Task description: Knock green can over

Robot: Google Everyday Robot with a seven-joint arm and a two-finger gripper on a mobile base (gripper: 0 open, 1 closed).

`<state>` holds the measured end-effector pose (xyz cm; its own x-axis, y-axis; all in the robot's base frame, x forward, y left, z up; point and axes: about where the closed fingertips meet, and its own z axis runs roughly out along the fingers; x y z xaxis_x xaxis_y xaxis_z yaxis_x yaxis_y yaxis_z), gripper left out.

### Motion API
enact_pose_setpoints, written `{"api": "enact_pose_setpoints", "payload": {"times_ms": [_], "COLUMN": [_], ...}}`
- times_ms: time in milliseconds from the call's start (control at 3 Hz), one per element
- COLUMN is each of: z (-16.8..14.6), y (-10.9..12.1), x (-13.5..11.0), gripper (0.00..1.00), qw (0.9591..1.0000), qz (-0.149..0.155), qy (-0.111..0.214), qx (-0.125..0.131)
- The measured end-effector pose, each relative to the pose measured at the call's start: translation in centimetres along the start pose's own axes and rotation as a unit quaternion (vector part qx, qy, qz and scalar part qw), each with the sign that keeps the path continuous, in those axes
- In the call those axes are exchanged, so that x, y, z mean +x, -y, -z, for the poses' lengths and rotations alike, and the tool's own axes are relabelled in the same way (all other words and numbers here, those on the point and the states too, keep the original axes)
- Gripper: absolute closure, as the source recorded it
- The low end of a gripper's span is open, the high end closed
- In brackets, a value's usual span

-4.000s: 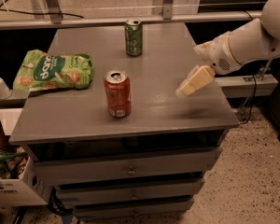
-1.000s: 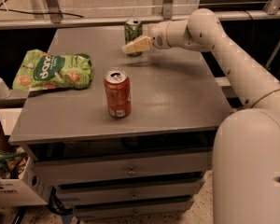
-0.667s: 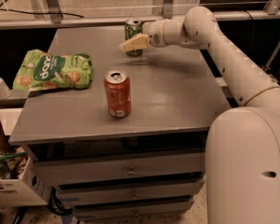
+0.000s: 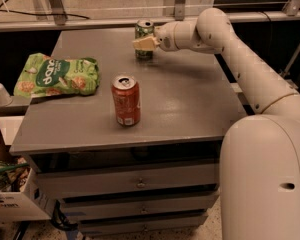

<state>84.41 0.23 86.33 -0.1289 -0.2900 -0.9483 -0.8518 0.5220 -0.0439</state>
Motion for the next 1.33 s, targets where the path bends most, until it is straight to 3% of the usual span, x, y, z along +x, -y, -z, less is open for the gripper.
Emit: {"api": "enact_pose_setpoints", "payload": {"times_ms": [1000, 1333], "z": [-0.2, 0.0], "y": [0.0, 0.0], "x": [-0.1, -3.3], "gripper": [1.00, 1.00], "qw": [1.0000, 0.9997], "qz": [-0.002, 0.016], "qy": [0.004, 0.019], "qx": [0.001, 0.008]}}
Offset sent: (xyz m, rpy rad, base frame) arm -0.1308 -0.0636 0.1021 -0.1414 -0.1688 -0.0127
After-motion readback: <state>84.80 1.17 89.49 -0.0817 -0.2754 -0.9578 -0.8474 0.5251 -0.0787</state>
